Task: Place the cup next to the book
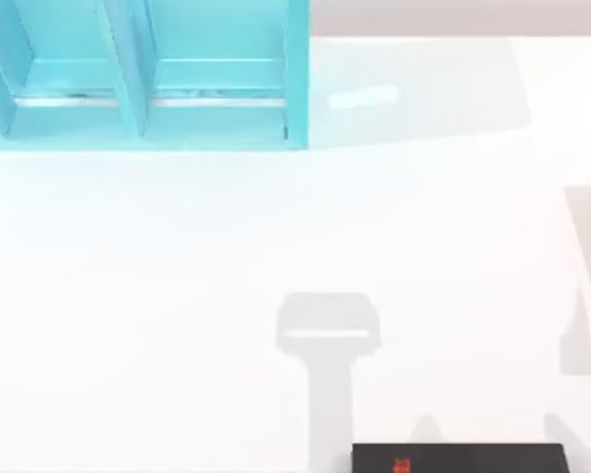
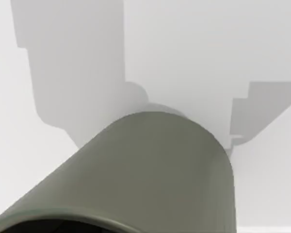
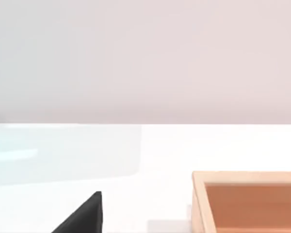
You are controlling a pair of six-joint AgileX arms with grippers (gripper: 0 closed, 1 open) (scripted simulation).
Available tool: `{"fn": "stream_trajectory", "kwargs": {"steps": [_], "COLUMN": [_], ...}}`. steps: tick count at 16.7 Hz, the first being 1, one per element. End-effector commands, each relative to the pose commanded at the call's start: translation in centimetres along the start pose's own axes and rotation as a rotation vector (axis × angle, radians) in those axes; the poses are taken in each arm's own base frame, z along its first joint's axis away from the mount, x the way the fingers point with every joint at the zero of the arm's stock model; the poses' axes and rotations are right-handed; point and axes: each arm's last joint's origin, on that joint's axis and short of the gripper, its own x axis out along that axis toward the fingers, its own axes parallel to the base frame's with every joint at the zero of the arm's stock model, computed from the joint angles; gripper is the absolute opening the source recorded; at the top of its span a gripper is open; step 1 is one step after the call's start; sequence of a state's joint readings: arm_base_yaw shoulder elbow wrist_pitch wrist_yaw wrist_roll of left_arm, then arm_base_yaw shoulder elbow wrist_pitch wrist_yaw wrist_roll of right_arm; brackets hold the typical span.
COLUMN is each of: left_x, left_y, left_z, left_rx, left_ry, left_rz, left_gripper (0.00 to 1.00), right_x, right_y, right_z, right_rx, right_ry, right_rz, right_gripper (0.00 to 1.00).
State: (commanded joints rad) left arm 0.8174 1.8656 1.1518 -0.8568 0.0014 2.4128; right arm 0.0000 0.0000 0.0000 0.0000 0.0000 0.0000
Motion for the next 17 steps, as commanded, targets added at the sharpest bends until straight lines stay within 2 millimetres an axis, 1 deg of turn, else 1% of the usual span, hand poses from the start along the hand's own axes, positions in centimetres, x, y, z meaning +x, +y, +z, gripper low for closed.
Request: {"fn": "stream_trajectory", "kwargs": {"steps": [13, 14, 17], "left_x": [0.00, 0.00, 0.00], "left_y": [0.00, 0.00, 0.00], "left_z": [0.00, 0.00, 0.00], "left_rx": [0.000, 0.000, 0.000], "left_ry": [0.000, 0.000, 0.000], "left_rz": [0.000, 0.000, 0.000], "left_gripper": [0.02, 0.00, 0.00], "right_x": [0.00, 0.00, 0.00], "right_y": [0.00, 0.00, 0.00], "right_z": [0.00, 0.00, 0.00], "right_rx": [0.000, 0.000, 0.000], "right_ry": [0.000, 0.000, 0.000], "right_rz": [0.000, 0.000, 0.000], "right_gripper": [1.00, 1.00, 1.00]}}
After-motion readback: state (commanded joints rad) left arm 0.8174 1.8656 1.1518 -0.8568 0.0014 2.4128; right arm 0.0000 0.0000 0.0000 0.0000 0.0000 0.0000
